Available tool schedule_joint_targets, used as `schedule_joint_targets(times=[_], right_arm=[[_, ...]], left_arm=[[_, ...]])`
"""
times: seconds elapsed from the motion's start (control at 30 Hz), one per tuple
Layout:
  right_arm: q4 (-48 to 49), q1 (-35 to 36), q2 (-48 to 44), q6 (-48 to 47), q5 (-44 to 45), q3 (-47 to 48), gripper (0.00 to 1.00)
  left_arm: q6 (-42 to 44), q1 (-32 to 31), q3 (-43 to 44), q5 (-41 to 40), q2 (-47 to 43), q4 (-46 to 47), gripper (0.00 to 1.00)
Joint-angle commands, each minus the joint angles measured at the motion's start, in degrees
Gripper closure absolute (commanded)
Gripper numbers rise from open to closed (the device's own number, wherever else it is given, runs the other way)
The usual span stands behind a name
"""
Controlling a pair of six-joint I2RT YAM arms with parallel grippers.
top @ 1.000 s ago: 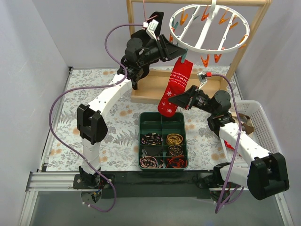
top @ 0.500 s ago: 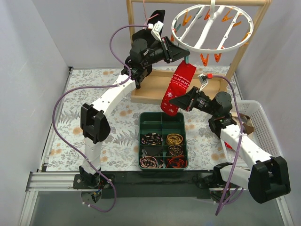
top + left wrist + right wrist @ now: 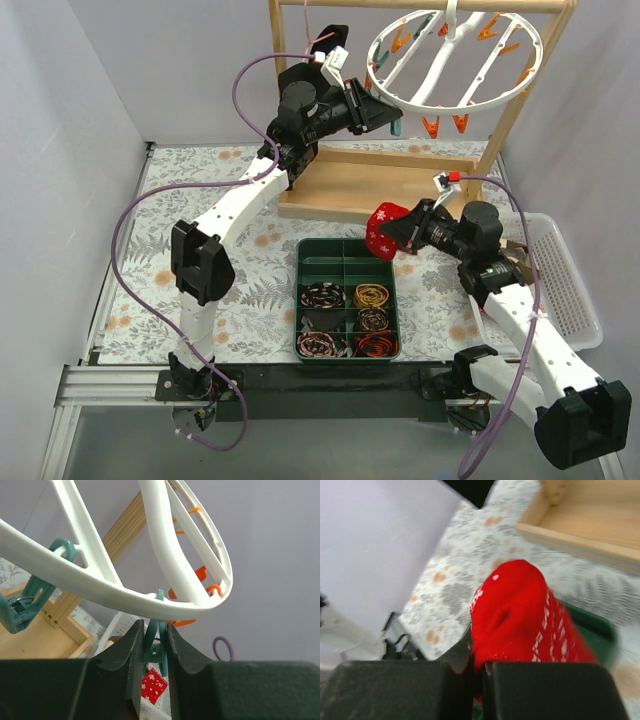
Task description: Remove the socks clipped to the hanger
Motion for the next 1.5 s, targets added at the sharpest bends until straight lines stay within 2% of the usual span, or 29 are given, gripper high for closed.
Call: schedule_joint_targets(times=[0.0,0.03,0.07,0.2,0.3,0.37,0.57,0.87,0.93,0.97,1.0,1.07,1.1,1.13,1.2,1.47], right_arm=[[-24.8,-1.6,-3.8,-12.8,19.0,8.5,0.99],[-27.5,-1.8,-4.1,-13.9,22.2,10.2,0.99],[-32.1,-2.5,-4.6,-14.4,29.0,11.3,0.99],[-41.4,-4.7,-4.3,-16.8,45.2,15.1,0.99],[-45.8,-7.3,-3.7,-17.1,55.0,17.3,0.99],[-46.6,-9.7,-3.7,-17.1,59.5,17.3,0.99],[-45.6,-16.8,-3.9,-15.7,64.1,13.2,0.99],[-45.5,-25.9,-0.3,-6.8,64.4,4.6,0.99],[-45.8,-26.7,0.5,-6.2,63.1,3.8,0.94],[-46.0,-27.2,1.0,-5.7,62.2,3.6,0.91],[-46.3,-27.2,1.1,-5.6,61.9,3.5,0.66],[-46.5,-27.2,0.9,-6.1,60.8,3.2,0.38],[-46.4,-27.2,0.6,-7.0,60.5,3.1,0.19],[-46.4,-27.2,0.4,-7.6,60.4,3.1,0.08],[-46.5,-27.2,-1.2,-8.9,59.9,2.8,0.02],[-53.5,-25.8,-1.2,-10.7,55.4,10.4,0.02]], left_arm=[[3.5,-0.3,-1.1,-1.7,-4.6,-5.4,0.80],[4.3,-0.3,-1.4,-2.1,-5.1,-6.0,0.78],[4.8,-0.3,-1.5,-2.2,-5.8,-7.4,0.71],[6.5,-0.3,-2.5,-2.1,-8.2,-9.2,0.42],[7.0,-0.3,-4.6,-2.1,-10.7,-11.7,0.31],[6.9,-0.3,-6.3,-1.9,-12.2,-12.5,0.28],[6.6,-0.3,-12.3,-2.0,-18.8,-15.0,0.26],[6.5,-0.3,-27.1,-2.9,-34.3,-15.5,0.25],[6.6,-0.3,-31.1,-2.8,-37.0,-15.9,0.25],[6.6,-0.3,-32.5,-2.8,-38.6,-16.0,0.25],[6.7,-0.3,-34.0,-2.6,-41.5,-16.1,0.25],[6.7,-0.3,-39.1,-2.7,-44.9,-16.6,0.26],[6.6,-0.3,-41.2,-2.9,-48.1,-16.7,0.25],[6.5,-0.3,-44.7,-3.0,-49.6,-16.8,0.25],[5.9,-0.3,-48.0,-3.3,-52.3,-16.8,0.25],[4.5,-0.3,-60.1,-4.9,-62.2,-17.9,0.25]])
